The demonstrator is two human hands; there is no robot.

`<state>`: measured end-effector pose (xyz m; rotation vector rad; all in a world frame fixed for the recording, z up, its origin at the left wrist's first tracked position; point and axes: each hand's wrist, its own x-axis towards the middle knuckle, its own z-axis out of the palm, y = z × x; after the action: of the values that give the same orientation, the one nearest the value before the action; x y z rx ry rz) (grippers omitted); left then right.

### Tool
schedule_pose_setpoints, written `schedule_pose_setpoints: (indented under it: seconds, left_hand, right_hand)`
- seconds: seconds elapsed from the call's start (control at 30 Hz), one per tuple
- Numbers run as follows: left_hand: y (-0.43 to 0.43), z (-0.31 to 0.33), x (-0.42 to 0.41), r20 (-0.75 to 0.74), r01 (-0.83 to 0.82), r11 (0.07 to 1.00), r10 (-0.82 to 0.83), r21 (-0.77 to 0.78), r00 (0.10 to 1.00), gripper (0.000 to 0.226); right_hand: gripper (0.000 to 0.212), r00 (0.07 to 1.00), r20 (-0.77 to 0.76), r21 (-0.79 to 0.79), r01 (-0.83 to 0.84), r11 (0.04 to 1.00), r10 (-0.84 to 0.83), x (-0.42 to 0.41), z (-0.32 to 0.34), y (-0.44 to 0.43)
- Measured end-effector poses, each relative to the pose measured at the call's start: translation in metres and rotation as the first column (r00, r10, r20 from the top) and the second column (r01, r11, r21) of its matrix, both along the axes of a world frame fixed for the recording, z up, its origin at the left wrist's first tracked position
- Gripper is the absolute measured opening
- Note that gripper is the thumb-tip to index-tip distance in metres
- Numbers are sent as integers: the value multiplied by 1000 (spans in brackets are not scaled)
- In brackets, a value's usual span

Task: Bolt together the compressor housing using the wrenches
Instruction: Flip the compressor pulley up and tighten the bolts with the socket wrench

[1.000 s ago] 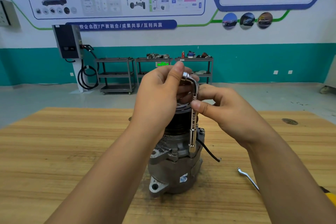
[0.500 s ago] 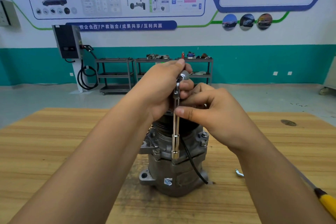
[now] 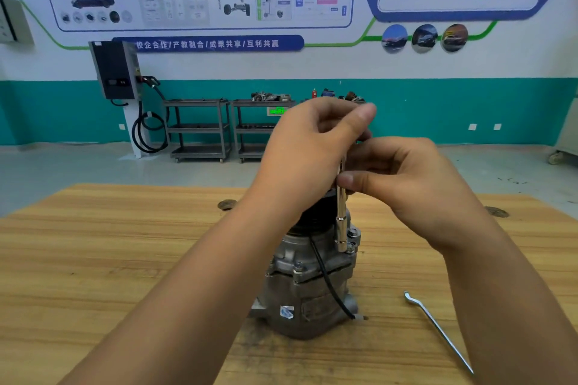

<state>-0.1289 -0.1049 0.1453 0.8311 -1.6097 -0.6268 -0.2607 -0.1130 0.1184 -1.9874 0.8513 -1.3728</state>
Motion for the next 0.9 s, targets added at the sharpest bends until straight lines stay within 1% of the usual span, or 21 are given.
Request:
schedule_pose_setpoints:
  seconds: [0.03, 0.17, 0.33, 0.47, 0.6, 0.7, 0.8, 0.83, 0.9]
  left_hand:
    - [0, -1, -1, -8, -6, 1000, 6, -5, 1000, 8]
    - [-2, -4, -3, -20, -56, 998, 56, -21, 998, 19]
    - [-5, -5, -7, -23, -80, 996, 80, -25, 997, 19]
    - [-7, -3, -11, 8, -106, 993, 107, -55, 994, 22]
    - [-11, -4, -14, 13, -118, 991, 119, -61, 993, 20]
    - [-15, -6, -15, 31, -99, 993, 101, -59, 994, 21]
    - [-17, -3, -17, 66, -33, 999, 33, -9, 997, 19]
    - [-18, -1, -18, 84, -12, 1000, 12, 6, 996, 18]
    - [-17, 2, -19, 121, 47, 998, -51, 38, 991, 14]
  right_hand:
    - [18, 1000, -14, -4, 22, 1000, -22, 0, 0, 0]
    - [19, 998, -33, -32, 43, 999, -44, 2, 1, 0]
    - [15, 993, -39, -50, 108, 993, -110, 0, -1, -1]
    - [15, 994, -30, -43, 101, 994, -103, -3, -1, -3]
    - [13, 996, -20, -28, 91, 995, -91, -4, -3, -6]
    - [11, 996, -19, -10, 89, 996, -90, -8, -4, -9]
    - [18, 989, -99, -12, 107, 994, -107, -12, -5, -10]
    - [21, 991, -100, -3, 89, 996, -89, -14, -6, -11]
    - [22, 999, -51, 38, 10, 999, -8, -17, -7, -12]
